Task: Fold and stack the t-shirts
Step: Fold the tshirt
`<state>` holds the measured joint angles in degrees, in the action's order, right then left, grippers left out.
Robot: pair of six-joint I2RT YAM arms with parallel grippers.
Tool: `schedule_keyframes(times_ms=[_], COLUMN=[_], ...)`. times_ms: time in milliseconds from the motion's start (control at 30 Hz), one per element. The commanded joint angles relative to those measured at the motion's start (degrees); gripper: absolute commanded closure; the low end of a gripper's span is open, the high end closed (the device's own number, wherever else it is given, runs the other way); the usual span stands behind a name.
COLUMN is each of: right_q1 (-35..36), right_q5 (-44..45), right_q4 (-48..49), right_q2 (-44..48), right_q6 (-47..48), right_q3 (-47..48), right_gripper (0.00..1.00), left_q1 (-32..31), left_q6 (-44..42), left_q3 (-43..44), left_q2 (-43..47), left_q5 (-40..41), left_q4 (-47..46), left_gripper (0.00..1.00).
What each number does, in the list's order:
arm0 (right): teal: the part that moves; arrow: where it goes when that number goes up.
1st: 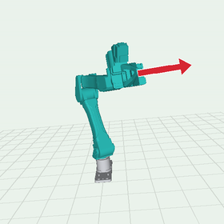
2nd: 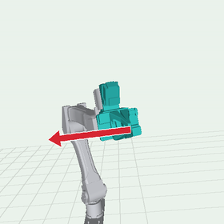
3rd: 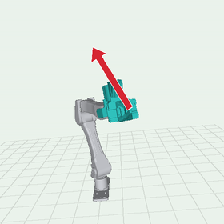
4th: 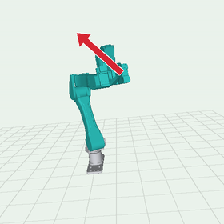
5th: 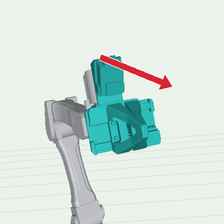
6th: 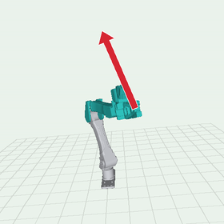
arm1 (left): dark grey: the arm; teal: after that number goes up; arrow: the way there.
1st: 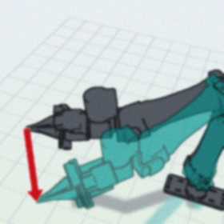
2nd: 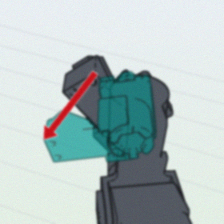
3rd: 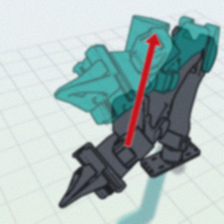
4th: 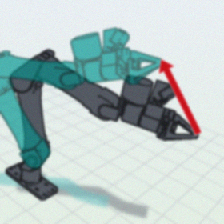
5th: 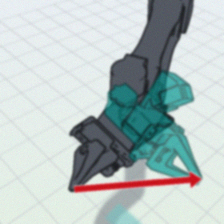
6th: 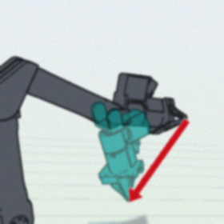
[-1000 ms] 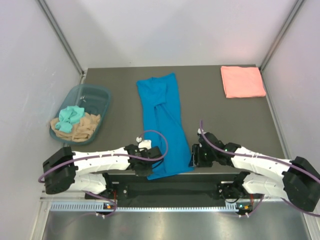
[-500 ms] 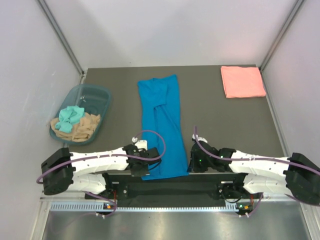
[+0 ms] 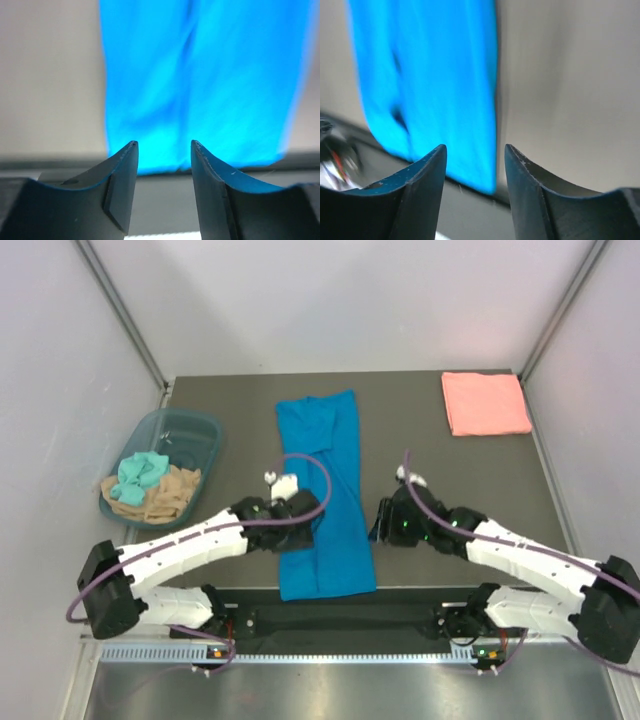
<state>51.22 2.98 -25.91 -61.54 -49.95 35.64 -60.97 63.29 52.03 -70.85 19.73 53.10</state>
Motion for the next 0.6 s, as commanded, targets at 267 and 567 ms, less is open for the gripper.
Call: schedule_keyframes(times_ms=[267, 567], right_q1=[-25.5, -30.4], right_q5=[-17.2, -24.9], right_q4=[22.2, 12.8], right_q2=[-17.3, -53.3], right_q6=[24.1, 30.2], right_q3=[23.0, 59.3], right_gripper=[0.54, 0.59], left_q1=[33.0, 47.7], left_q6=[-26.7, -28.4], left_q3=[13.4, 38.1], left_q2=[-11.2, -39.3], left_q5=[-11.1, -26.1], left_q4=[-29.4, -31.7], left_gripper=[0.49, 0.53])
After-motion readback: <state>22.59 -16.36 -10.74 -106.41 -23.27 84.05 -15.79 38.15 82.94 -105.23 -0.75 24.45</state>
